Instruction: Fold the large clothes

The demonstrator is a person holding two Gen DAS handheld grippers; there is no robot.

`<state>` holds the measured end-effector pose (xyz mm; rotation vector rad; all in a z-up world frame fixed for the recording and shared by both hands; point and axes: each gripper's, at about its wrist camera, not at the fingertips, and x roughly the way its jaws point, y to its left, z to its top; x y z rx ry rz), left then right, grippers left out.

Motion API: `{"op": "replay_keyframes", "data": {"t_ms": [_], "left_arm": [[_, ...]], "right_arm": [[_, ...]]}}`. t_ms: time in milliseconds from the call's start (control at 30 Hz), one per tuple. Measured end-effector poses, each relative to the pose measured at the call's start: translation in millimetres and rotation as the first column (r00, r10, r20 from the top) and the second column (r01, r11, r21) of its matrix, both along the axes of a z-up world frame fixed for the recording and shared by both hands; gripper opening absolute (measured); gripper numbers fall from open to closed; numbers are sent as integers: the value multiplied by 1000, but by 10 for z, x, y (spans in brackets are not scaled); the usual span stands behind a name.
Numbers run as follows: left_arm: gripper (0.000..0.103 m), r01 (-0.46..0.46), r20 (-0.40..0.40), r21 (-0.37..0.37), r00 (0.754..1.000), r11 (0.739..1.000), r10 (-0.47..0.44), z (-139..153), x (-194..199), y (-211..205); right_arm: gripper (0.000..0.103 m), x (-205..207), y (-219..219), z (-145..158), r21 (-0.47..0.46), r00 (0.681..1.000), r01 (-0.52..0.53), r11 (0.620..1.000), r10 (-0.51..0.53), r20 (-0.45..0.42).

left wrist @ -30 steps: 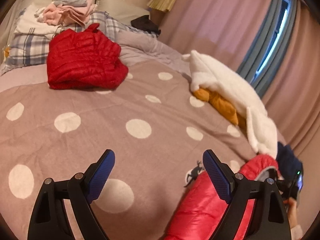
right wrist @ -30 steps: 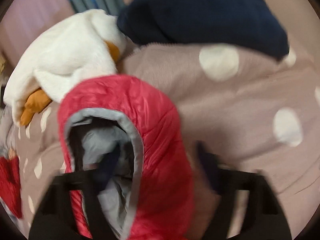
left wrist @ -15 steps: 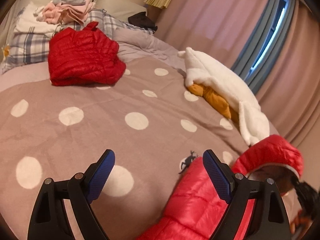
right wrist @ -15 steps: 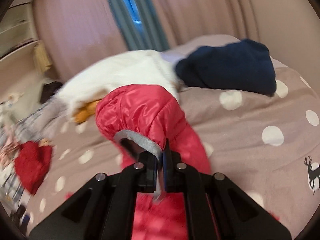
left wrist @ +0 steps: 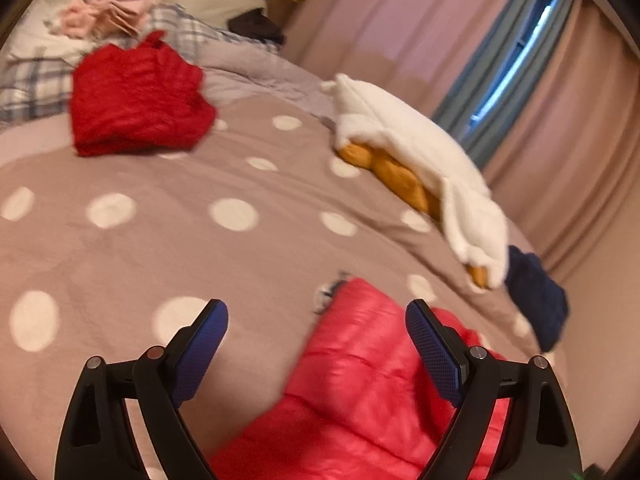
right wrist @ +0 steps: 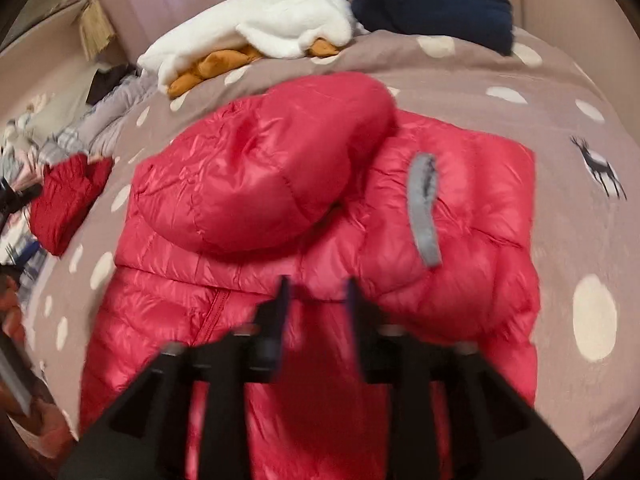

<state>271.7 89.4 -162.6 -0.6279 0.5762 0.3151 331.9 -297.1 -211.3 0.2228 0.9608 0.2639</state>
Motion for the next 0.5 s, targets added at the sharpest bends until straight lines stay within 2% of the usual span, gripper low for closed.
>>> {"op": "replay_keyframes", "data": {"t_ms": [33,67,133,200,267,333,367,400,433,467,500], "left_arm": [[94,27,-2,-28,1000,999,-27,-29,48,-36],[97,53,-6,-57,999,997,-53,-67,110,-79],[99,122,-28,-125,992,985,-126,-178,286,-193],[99,219,-41,-199,972,955,-231,-329,518,-358],[99,316,-39,-304,939,899,-343,-513,769,-539],[99,386,-52,-399,896,832,-440,-721,1001,-722],[99,405,-89,-446,867,798,-490,-874,1133,-835],[96,404,-136,-449,851,797,-507,-982,1219,-941],[88,404,-141,-409,858,818,-494,-992,1233,-998],[81,429,-128,-333,862,840,-491,-942,1220,-1083],[64,463,-115,-294,852,836,-512,-904,1213,-1144]], "right_arm": [[79,-14,-33,86,20,999,31,999,-32,34],[88,-22,-59,171,47,996,60,997,-63,63],[89,-9,-122,262,127,989,112,986,-123,78],[91,83,-209,293,254,982,162,954,-182,58],[92,193,-188,239,326,979,182,928,-202,30],[93,342,-65,83,327,979,201,923,-202,-30],[90,415,4,-34,324,980,198,925,-186,-70],[86,451,76,-102,325,979,202,924,-181,-94],[70,481,127,-195,321,977,209,924,-183,-110],[46,480,167,-226,293,976,213,932,-192,-99],[35,439,201,-217,261,977,211,942,-196,-81]]}}
